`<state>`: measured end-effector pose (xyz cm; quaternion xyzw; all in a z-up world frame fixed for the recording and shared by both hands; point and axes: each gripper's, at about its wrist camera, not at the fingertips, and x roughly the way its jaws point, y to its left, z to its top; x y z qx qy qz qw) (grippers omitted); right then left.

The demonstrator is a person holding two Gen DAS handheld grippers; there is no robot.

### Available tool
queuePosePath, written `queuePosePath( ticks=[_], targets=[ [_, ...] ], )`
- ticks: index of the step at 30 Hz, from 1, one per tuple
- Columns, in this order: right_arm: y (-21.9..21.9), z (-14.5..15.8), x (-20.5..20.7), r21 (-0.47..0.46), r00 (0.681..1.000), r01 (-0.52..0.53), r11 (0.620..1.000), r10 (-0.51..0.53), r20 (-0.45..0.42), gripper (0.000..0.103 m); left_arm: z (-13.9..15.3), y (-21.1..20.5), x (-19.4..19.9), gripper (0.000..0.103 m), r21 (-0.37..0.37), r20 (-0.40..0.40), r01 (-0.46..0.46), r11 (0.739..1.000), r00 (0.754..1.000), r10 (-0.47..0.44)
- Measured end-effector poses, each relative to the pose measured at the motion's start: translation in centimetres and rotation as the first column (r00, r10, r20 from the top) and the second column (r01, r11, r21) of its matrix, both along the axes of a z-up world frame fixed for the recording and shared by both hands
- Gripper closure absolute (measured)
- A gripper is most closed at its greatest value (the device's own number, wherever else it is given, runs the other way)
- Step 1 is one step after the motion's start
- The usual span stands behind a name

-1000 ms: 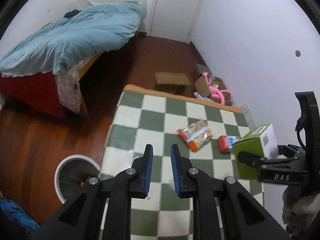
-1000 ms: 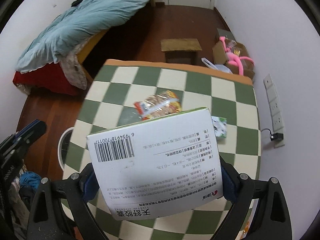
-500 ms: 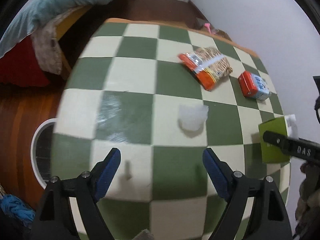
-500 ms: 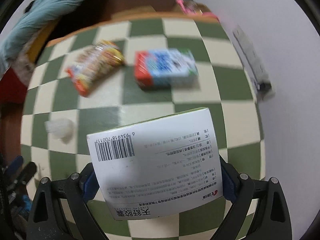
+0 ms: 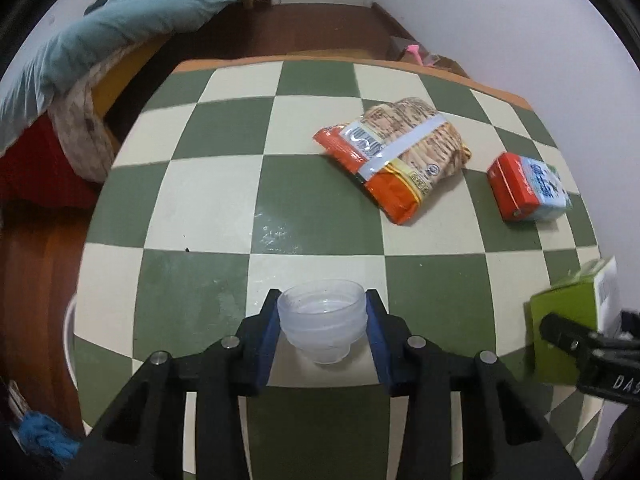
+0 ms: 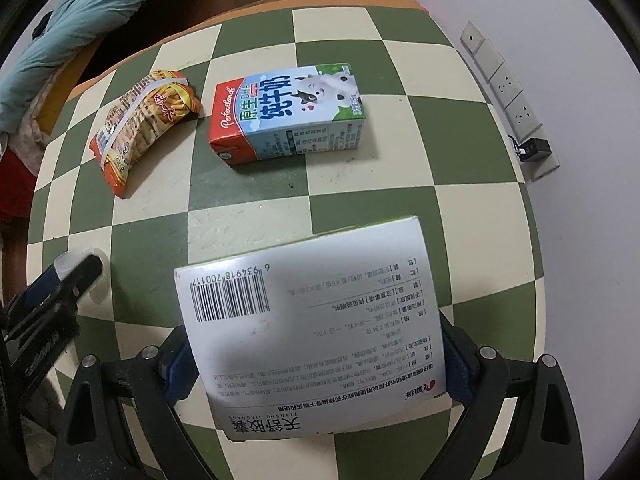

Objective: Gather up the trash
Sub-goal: 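Lift the white box and clear cup off the table toward the bin, then release the white box and clear cup into the bin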

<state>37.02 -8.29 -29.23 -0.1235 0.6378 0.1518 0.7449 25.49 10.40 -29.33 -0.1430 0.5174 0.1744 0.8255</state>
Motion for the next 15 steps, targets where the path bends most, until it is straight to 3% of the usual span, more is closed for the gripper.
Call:
queuePosePath(
  ticks=[5,11,15],
  targets=[
    [0.7,1.6,-0.3,0.020,0.999,-0.036,0.999,0.035,0.037,0.006,1.9,-0.1,-1.4,0.066,0.032,0.047,0.015,0.999,0.999,-0.017],
    [2.8,6.2,-1.7,0.094,0.990,-0.108,0.990,0.099,0.098,0.006,7.8,2.3,-5.6,0.066,0.052,0.158,-0.044,0.998,0.987,0.036],
    [7.0,10.1,-4.5,0.167,0.976,-0.193,0.967,0.171,0.137,0.006,12.5,5.9,-10.4,0.066,0.061,0.227,-0.125,0.990,0.968,0.108]
  ],
)
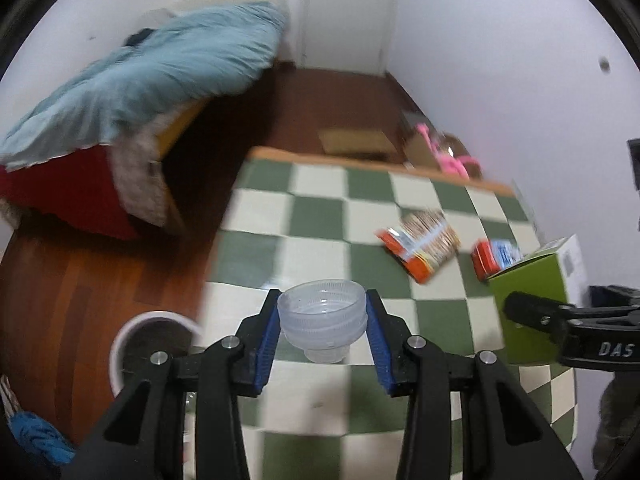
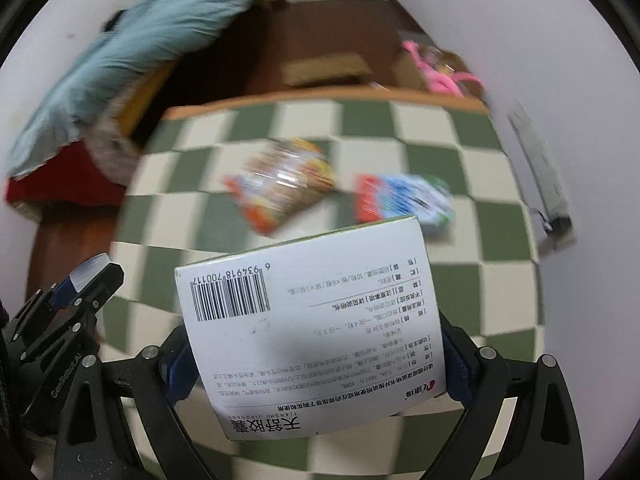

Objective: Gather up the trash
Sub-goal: 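Release the white box and clear cup into the bin, then move both open tools back toward the table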

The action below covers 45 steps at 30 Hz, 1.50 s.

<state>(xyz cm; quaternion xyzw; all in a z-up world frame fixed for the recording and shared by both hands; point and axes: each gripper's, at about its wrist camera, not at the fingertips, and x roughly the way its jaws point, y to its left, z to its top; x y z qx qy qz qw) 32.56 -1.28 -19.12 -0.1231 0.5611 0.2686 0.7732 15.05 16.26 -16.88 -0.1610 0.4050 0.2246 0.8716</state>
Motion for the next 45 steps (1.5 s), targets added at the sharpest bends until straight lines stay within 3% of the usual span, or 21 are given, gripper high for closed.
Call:
queuePosePath(
  ticks=[3,7,11,16,17,19,20,21,23,26,32,40,45],
  targets=[
    [4.2,2.3,-2.8,0.070,0.997,-0.076,0.995,0.077,-0.009,0.006,1.9,3.4,-4.3,0.066,-0.001,0.025,-0.071,0.997,0.997,0.071],
    [10.9,2.7,-7.4,0.131,0.978,-0.193,0.972,0.201,-0.049,0.006,1.4,8.2,-10.0,0.066,-0.065,0.010,-0.165,0.984,0.986,0.166],
    [18.5,0.3,-12.1,0.126,0.946,-0.295,0.947,0.307,-0.099,0.006,-2.5,13.5,-14.4,0.066,-0.169,-0.056,-0.256,0.952,0.967,0.250],
    [26.5,-4.3,-15.7,0.057,0.910,-0.378,0.924,0.382,-0.158,0.006,-7.7,18.5,-16.8,0.065,-0.298,-0.140,-0.312,0.902,0.949,0.282],
    [28.3,-5.1,-16.2,0.039,0.905,-0.389,0.920,0.390,-0.169,0.006,-8.4,19.1,-17.1,0.061,-0.303,-0.155,-0.328,0.895,0.944,0.293],
    [30.8,-6.7,-17.0,-0.004,0.892,-0.422,0.907,0.414,-0.181,0.006,-9.7,20.7,-18.4,0.032,-0.297,-0.178,-0.376,0.878,0.925,0.336],
    [32.0,-7.5,-17.3,-0.023,0.889,-0.430,0.902,0.419,-0.185,0.005,-10.1,21.4,-19.1,0.010,-0.290,-0.180,-0.399,0.870,0.915,0.360],
    [33.2,-8.3,-17.5,-0.038,0.882,-0.442,0.896,0.427,-0.198,0.005,-10.5,22.0,-19.9,0.003,-0.275,-0.185,-0.428,0.861,0.902,0.389],
    [35.0,-10.0,-17.9,-0.081,0.869,-0.467,0.881,0.439,-0.229,0.005,-11.2,22.9,-20.8,0.003,-0.264,-0.203,-0.460,0.848,0.886,0.417],
    [36.8,-11.4,-18.5,-0.109,0.853,-0.495,0.862,0.458,-0.250,0.000,-12.3,23.7,-22.2,0.002,-0.233,-0.236,-0.498,0.835,0.862,0.448],
    [38.8,-13.1,-19.5,-0.154,0.847,-0.513,0.844,0.470,-0.247,0.000,-12.5,23.5,-23.4,0.002,-0.157,-0.243,-0.540,0.827,0.833,0.498],
    [36.3,-12.9,-20.7,-0.237,0.861,-0.504,0.831,0.460,-0.218,0.000,-10.5,22.0,-23.7,0.002,-0.055,-0.257,-0.538,0.841,0.822,0.508],
    [33.7,-11.6,-21.5,-0.223,0.870,-0.489,0.844,0.451,-0.199,0.000,-8.5,20.6,-24.1,0.002,-0.027,-0.249,-0.520,0.853,0.830,0.498]
  ],
)
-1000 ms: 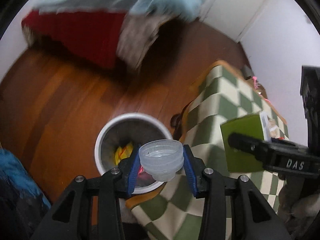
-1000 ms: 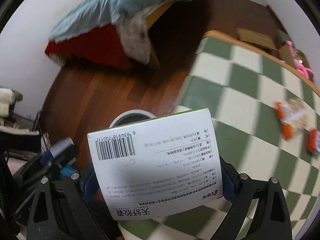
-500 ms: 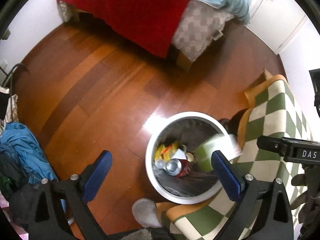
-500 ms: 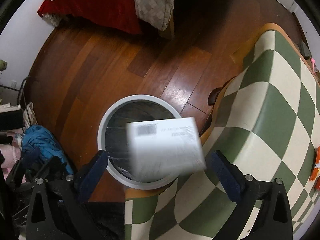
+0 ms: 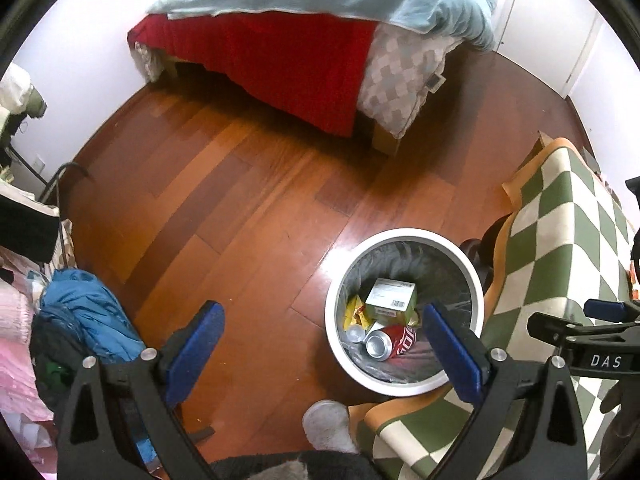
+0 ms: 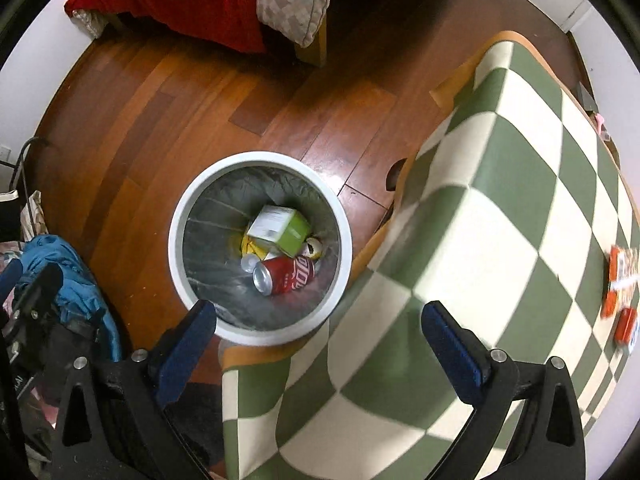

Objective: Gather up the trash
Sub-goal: 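Move both open tools back toward the table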

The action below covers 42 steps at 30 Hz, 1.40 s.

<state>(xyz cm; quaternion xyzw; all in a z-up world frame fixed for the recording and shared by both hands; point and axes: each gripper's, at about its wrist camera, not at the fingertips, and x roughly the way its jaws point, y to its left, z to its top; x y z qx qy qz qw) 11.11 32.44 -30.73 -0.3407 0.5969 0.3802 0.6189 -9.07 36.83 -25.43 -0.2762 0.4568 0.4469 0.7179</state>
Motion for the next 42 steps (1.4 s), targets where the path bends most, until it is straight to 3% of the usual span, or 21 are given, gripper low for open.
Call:
queuePosePath(
  ticks=[4,16,23,27,32,36,38,40,42],
  targets=[
    [-1.8,1.5,-0.4,0.049,1.000,0.025,0.998,-0.024,-0.013,0.000,2.2,-1.4,-0.3,0.002,0.025,0.011,0.018,1.000,1.000,-0.018],
    [-7.7,11.1,-2.1,0.245,0.999,0.052,0.968,-0.051,-0.010,0.000,10.0,-6.7,-1.5,0.002,0.150,0.069,0.069,0.986,0.994,-0.080],
    [-13.1,16.6,-2.2,0.381,0.994,0.108,0.918,-0.094,-0.055,0.000,14.1,-10.3,-0.9,0.002,0.207,0.115,0.084,0.975,0.987,-0.110],
    [-16.9,18.3,-0.4,0.446,0.982,0.188,0.875,-0.152,-0.114,0.000,14.4,-11.8,2.3,0.002,0.207,0.133,0.117,0.971,0.980,-0.146],
    [-23.3,17.6,5.9,0.447,0.929,0.369,0.815,-0.334,-0.158,0.000,12.1,-13.3,9.0,0.002,0.171,0.113,0.164,0.972,0.976,-0.184],
    [-29.0,14.3,13.8,0.381,0.840,0.537,0.753,-0.519,-0.158,0.000,8.2,-14.8,17.5,0.000,0.130,0.061,0.249,0.960,0.964,-0.259],
    [-31.5,12.5,17.8,0.346,0.797,0.591,0.728,-0.595,-0.108,0.000,6.4,-15.4,21.0,0.000,0.103,0.036,0.289,0.952,0.955,-0.294],
    [-33.7,10.1,22.2,0.281,0.760,0.627,0.727,-0.650,-0.014,0.000,4.3,-16.2,25.3,0.000,0.070,0.012,0.331,0.941,0.943,-0.333],
    [-35.0,8.1,25.8,0.227,0.743,0.645,0.730,-0.668,0.038,0.000,2.9,-17.1,28.6,0.000,0.051,-0.011,0.371,0.927,0.929,-0.371]
  ],
)
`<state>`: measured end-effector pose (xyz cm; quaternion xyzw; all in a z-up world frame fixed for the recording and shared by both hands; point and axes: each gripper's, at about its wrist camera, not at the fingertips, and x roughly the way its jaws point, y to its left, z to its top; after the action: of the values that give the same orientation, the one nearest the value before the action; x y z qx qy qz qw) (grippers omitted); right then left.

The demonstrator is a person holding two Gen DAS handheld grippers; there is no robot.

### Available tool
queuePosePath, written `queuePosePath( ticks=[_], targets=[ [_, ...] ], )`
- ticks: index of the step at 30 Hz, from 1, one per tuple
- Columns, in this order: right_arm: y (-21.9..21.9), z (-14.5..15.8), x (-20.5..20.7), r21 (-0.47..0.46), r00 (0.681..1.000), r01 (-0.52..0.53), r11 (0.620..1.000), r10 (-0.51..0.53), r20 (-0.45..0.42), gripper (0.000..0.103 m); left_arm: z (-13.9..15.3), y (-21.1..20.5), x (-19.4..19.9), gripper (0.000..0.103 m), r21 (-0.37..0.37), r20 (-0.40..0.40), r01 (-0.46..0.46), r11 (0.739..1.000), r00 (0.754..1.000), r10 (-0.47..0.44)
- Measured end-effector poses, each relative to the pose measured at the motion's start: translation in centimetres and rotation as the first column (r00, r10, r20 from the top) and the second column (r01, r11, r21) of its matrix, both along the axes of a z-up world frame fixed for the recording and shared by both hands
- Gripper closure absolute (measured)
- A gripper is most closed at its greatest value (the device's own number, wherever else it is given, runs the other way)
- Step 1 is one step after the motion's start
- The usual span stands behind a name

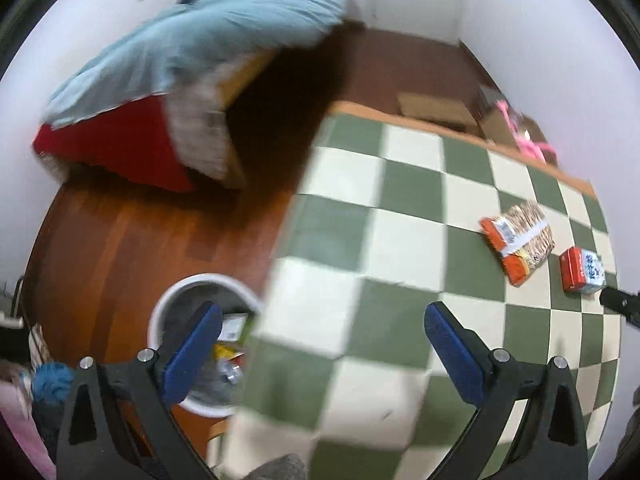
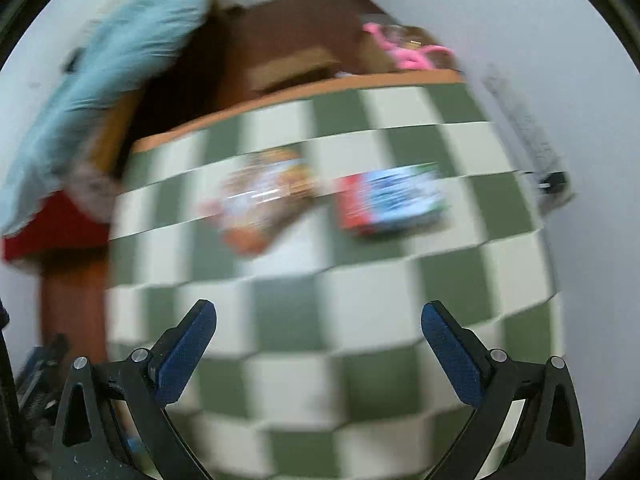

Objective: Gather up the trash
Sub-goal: 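Move both open tools back toward the table, then grasp the milk carton with the right tool while the left tool grasps the orange chip bag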

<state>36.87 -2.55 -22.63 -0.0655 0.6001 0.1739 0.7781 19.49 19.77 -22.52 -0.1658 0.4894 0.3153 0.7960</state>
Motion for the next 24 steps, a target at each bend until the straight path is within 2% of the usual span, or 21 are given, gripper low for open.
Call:
queuePosePath(
  ticks=[3,6,11,13,14,15,17,21,22,24],
  targets=[
    [-0.9,-2.5,4.5,-0.075,1.000,-0.007,0.997,0.007,0.000,0.000,-1.5,-1.4,4.5,0.000,0.007,-0.035,0.066,0.998,0.997,-0.066],
    [-0.4,-4.0,7.5,-0.111,0.999,-0.033,0.993,0.032,-0.008,0.000,-2.2,-2.7,7.6,0.000,0.019,-0.049,0.125,0.992,0.991,-0.124],
    [1.3,-7.3,10.6,-0.102,0.994,-0.077,0.992,0.068,-0.086,0.000,-2.6,-4.4,10.9,0.000,0.012,-0.047,0.219,0.976,0.975,-0.218],
    [1.9,-8.5,10.9,-0.096,0.988,-0.113,0.989,0.102,-0.114,0.000,-2.6,-5.2,12.2,0.000,0.027,-0.062,0.273,0.962,0.961,-0.271],
    [2.0,-8.8,11.0,-0.098,0.987,-0.121,0.988,0.110,-0.118,0.001,-2.6,-5.7,13.0,0.000,0.032,-0.070,0.307,0.951,0.950,-0.305],
    [2.0,-9.1,11.1,-0.103,0.987,-0.127,0.987,0.115,-0.116,0.010,-2.7,-6.1,13.8,0.000,0.032,-0.080,0.340,0.940,0.938,-0.337],
    [1.4,-9.2,11.4,-0.091,0.987,-0.123,0.988,0.112,-0.115,0.010,-3.1,-6.7,15.2,0.000,0.025,-0.102,0.403,0.915,0.912,-0.398],
    [-1.3,-9.1,12.6,-0.132,0.991,-0.075,0.988,0.058,-0.122,0.010,-4.9,-8.2,18.9,0.000,-0.058,-0.171,0.550,0.833,0.817,-0.551],
    [-1.9,-9.3,12.8,-0.138,0.990,-0.069,0.988,0.050,-0.135,0.010,-5.2,-8.4,19.5,0.000,-0.065,-0.179,0.569,0.820,0.802,-0.570],
    [-2.9,-9.3,13.2,-0.097,0.986,-0.062,0.993,0.046,-0.157,0.009,-5.7,-9.1,20.7,0.000,-0.072,-0.195,0.615,0.786,0.764,-0.615]
  ],
)
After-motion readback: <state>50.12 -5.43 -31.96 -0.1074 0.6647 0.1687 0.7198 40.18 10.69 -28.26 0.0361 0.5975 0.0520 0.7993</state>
